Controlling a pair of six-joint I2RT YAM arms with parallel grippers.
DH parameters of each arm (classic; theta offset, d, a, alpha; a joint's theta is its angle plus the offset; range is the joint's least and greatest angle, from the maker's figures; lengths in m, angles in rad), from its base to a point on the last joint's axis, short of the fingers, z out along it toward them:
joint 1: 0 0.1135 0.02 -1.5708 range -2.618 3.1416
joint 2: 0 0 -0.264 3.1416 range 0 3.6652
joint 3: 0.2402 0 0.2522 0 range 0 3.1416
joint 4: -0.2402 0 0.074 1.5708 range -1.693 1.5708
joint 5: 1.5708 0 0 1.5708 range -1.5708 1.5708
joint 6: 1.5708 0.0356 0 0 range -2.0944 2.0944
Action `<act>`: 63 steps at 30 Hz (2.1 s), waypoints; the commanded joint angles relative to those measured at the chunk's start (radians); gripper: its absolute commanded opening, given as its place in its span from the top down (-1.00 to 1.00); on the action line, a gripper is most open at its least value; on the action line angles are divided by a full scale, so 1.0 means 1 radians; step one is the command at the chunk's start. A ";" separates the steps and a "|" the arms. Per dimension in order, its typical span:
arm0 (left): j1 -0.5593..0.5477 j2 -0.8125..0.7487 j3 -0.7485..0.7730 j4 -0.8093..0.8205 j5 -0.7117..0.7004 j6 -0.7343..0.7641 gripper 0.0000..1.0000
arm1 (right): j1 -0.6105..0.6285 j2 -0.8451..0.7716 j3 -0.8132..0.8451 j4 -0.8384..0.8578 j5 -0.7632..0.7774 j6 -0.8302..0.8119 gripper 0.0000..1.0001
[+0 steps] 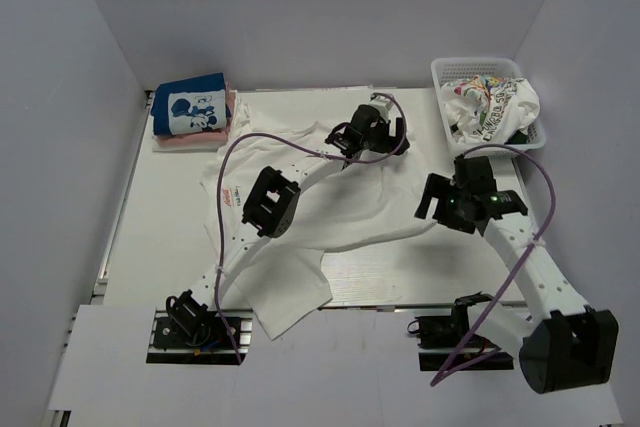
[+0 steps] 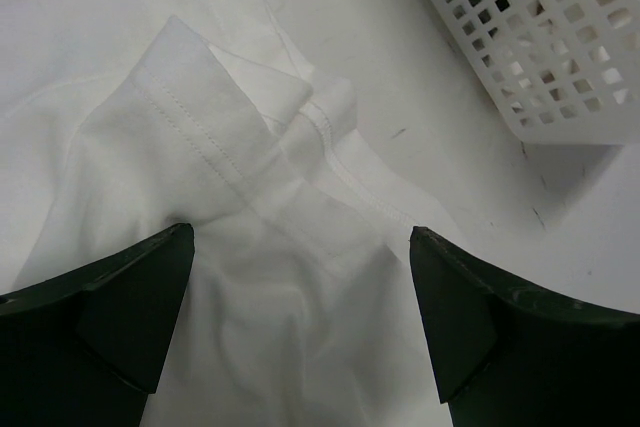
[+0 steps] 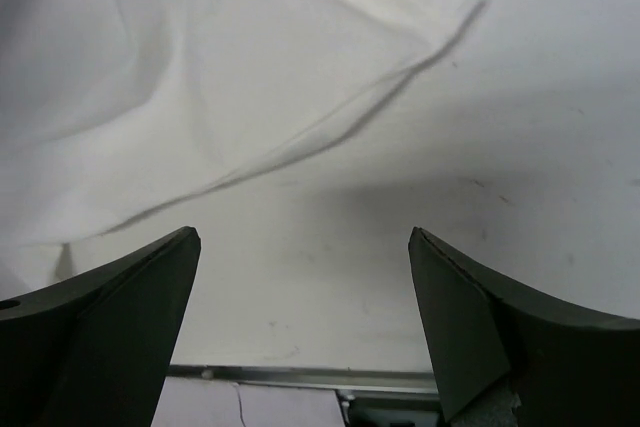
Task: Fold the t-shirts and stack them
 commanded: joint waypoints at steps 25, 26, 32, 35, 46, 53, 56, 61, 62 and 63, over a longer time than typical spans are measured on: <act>-0.014 -0.451 -0.521 -0.061 0.051 0.088 -1.00 | -0.208 0.375 -0.015 0.387 0.096 0.163 -0.26; -0.026 -0.451 -0.530 -0.061 0.064 0.079 -1.00 | -0.209 0.384 -0.026 0.402 0.082 0.160 -0.17; -0.045 -0.433 -0.587 -0.032 0.085 0.079 -1.00 | -0.204 0.461 -0.027 0.427 0.036 0.172 0.05; -0.045 -0.422 -0.598 -0.009 0.085 0.069 -1.00 | -0.204 0.472 -0.036 0.424 0.059 0.177 0.08; -0.054 -0.377 -0.575 -0.039 0.052 0.069 -1.00 | -0.192 0.307 0.043 0.121 0.050 0.189 1.00; -0.054 -0.377 -0.593 -0.039 0.033 0.079 -1.00 | -0.161 0.140 0.152 -0.064 -0.042 0.209 1.00; -0.054 -0.396 -0.602 -0.050 0.007 0.079 -1.00 | -0.163 0.255 0.180 0.011 -0.084 0.195 1.00; -0.054 -0.406 -0.613 -0.059 -0.024 0.079 -1.00 | -0.158 0.455 0.370 0.113 -0.090 0.162 0.91; -0.054 -0.406 -0.613 -0.059 -0.024 0.079 -1.00 | -0.155 0.519 0.426 0.093 -0.081 0.148 -0.79; -0.054 -0.416 -0.613 -0.059 -0.034 0.079 -1.00 | -0.147 0.525 0.448 0.059 -0.067 0.146 -0.81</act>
